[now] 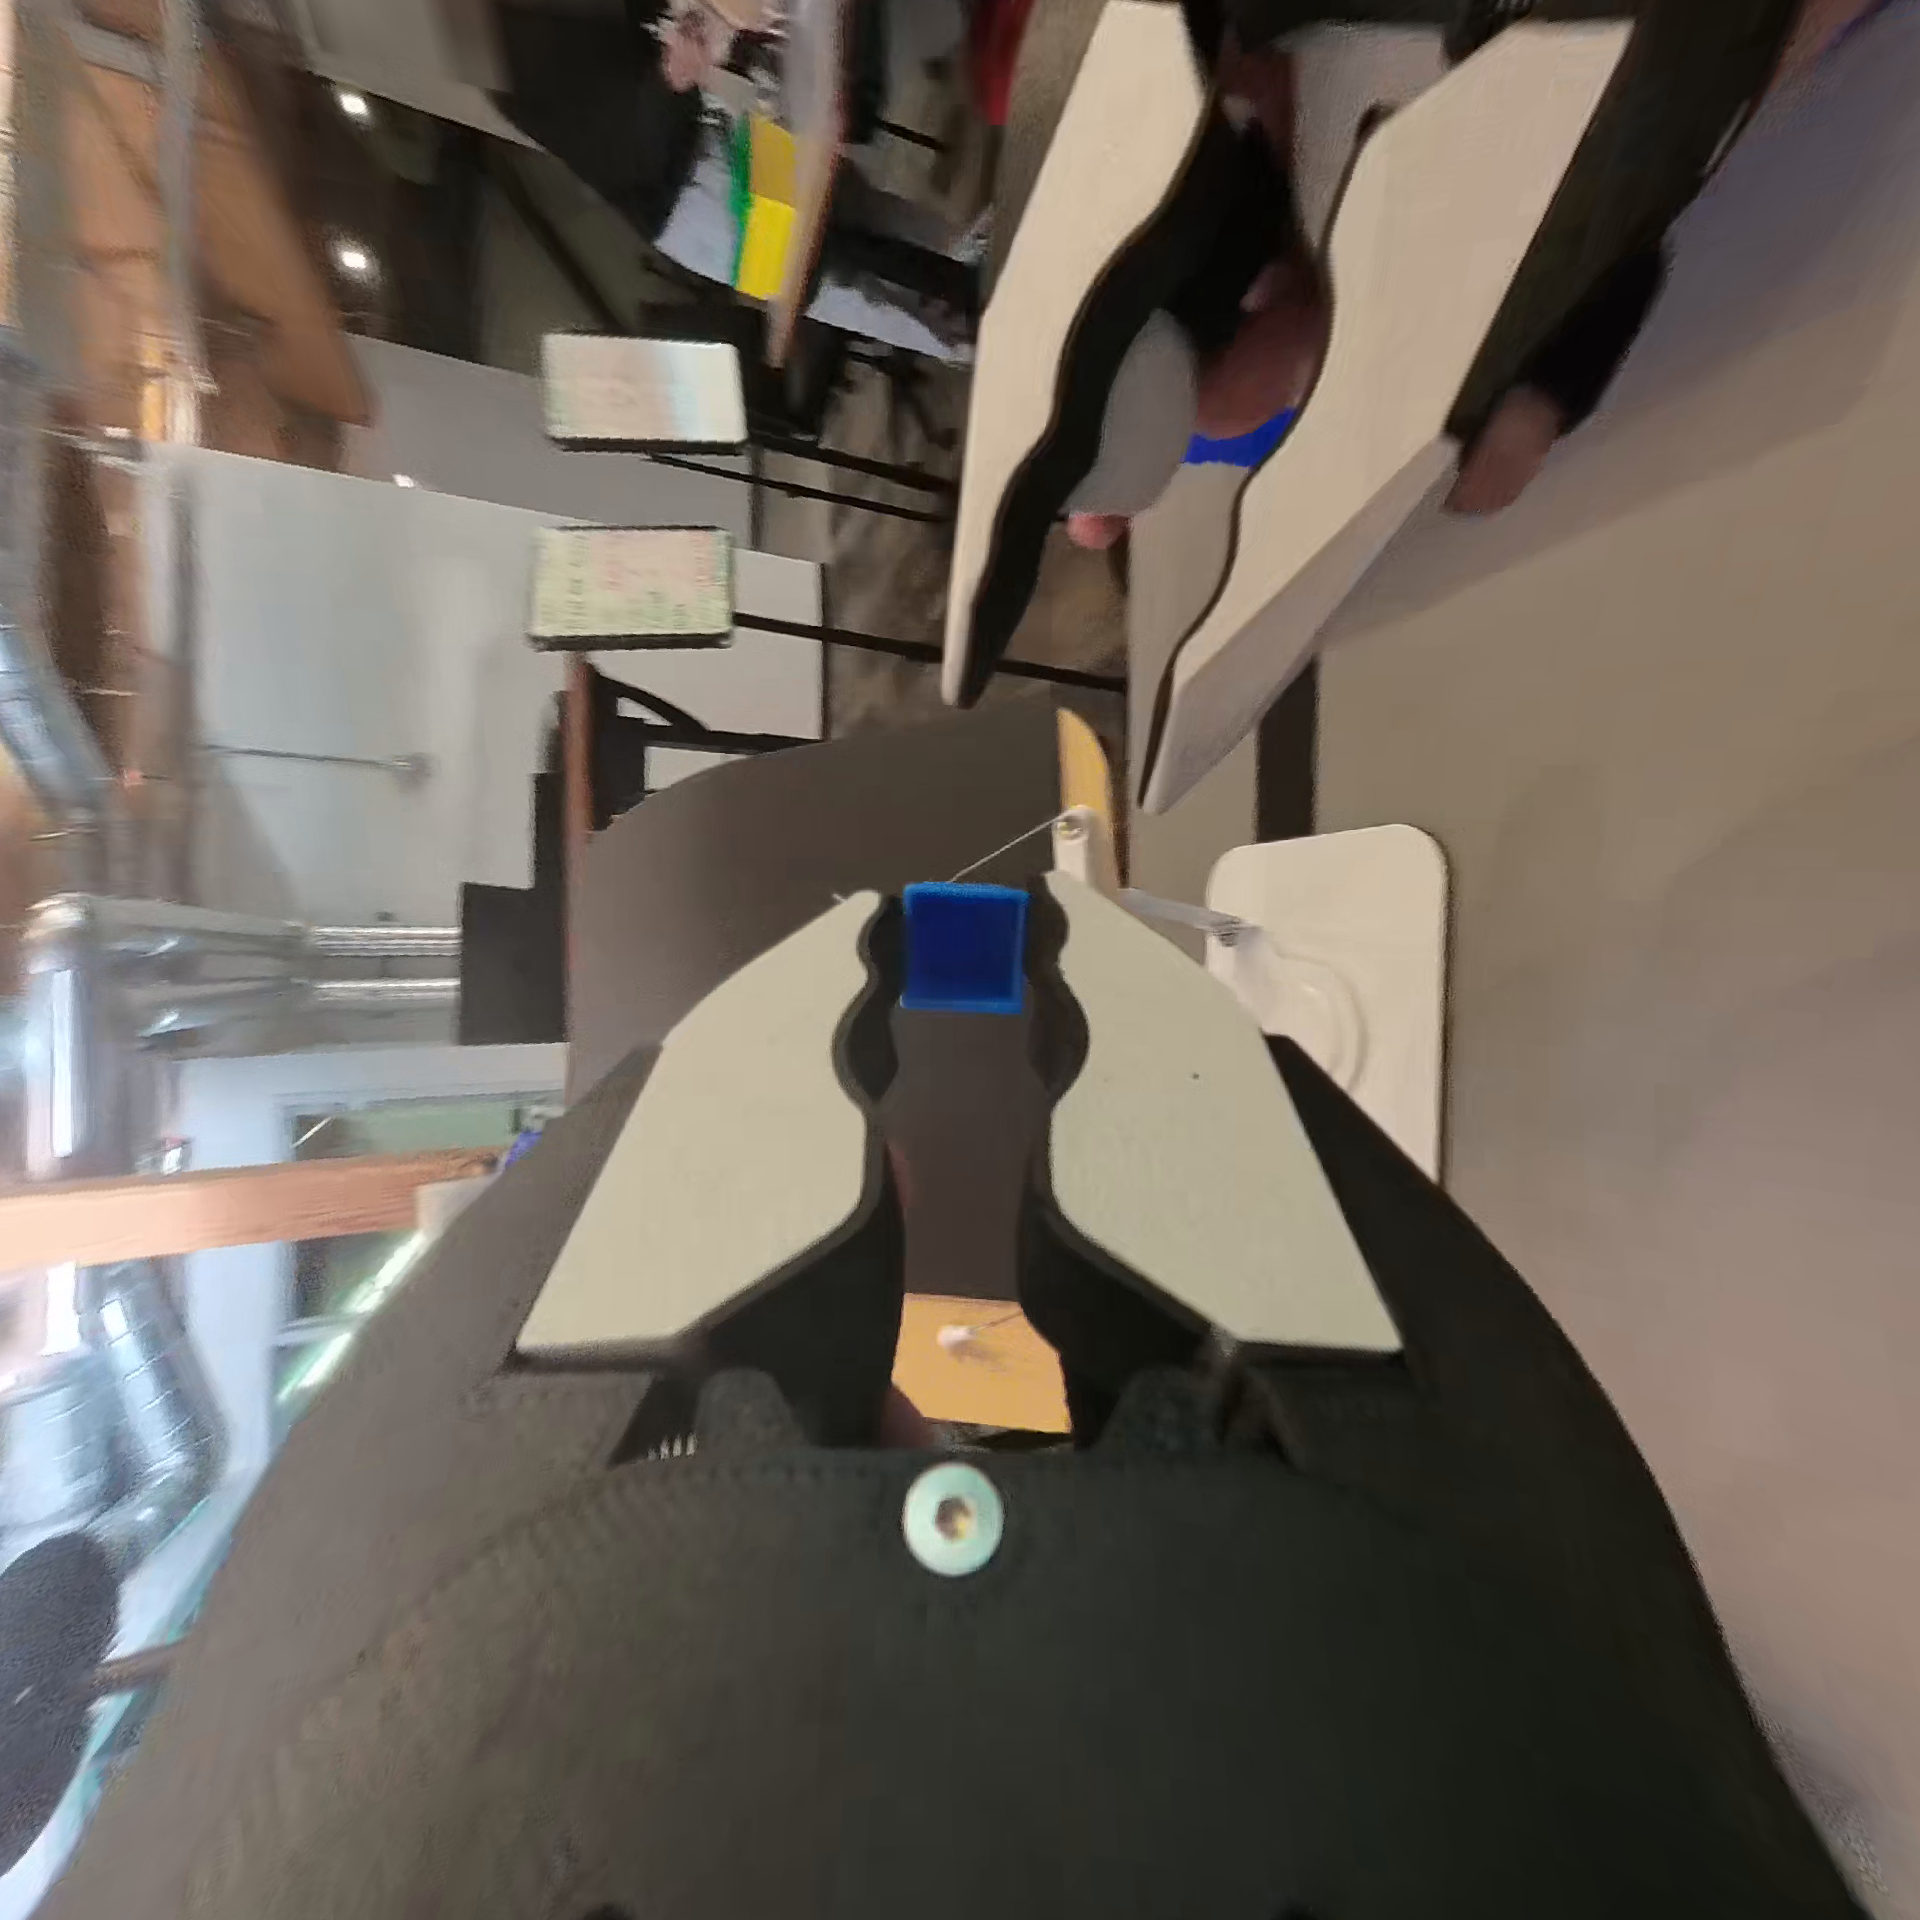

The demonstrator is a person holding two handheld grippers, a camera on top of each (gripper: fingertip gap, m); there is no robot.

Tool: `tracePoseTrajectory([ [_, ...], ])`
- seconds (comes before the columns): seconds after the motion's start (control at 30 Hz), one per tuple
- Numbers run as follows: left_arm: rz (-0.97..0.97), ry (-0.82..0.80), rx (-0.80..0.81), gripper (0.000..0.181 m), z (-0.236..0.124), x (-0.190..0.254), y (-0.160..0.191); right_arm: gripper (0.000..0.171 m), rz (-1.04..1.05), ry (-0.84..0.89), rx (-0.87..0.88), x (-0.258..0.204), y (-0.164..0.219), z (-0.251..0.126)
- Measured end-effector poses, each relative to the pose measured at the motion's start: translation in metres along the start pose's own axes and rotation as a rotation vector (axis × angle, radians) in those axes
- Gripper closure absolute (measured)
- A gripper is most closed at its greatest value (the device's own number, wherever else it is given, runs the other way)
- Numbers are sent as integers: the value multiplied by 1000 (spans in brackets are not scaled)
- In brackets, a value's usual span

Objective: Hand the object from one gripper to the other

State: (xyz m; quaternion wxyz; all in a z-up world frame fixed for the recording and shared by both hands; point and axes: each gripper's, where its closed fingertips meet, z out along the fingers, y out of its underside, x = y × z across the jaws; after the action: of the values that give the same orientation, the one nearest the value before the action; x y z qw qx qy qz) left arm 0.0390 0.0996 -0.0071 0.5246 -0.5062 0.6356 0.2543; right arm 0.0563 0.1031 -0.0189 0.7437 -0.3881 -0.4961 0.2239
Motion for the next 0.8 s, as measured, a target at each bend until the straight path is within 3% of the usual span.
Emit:
tracePoseTrajectory([
  [0.13,-4,134,11,159,-6,13,-15,129,-246,-4,-59,-12,6,1],
  [0.3,-7,304,43,159,-15,31,-34,124,-341,-44,-121,-20,22,3],
  [0.47,-21,394,105,159,-28,34,-56,145,-339,-92,-130,-26,30,1],
  [0.63,-21,410,115,159,-31,34,-61,151,-246,-133,-119,-28,28,-1],
  [0.7,10,340,132,158,-28,27,-62,152,-178,-143,-118,-27,29,-1],
  [0.8,63,191,78,123,-21,11,-54,152,-10,-144,-71,-20,22,-2],
])
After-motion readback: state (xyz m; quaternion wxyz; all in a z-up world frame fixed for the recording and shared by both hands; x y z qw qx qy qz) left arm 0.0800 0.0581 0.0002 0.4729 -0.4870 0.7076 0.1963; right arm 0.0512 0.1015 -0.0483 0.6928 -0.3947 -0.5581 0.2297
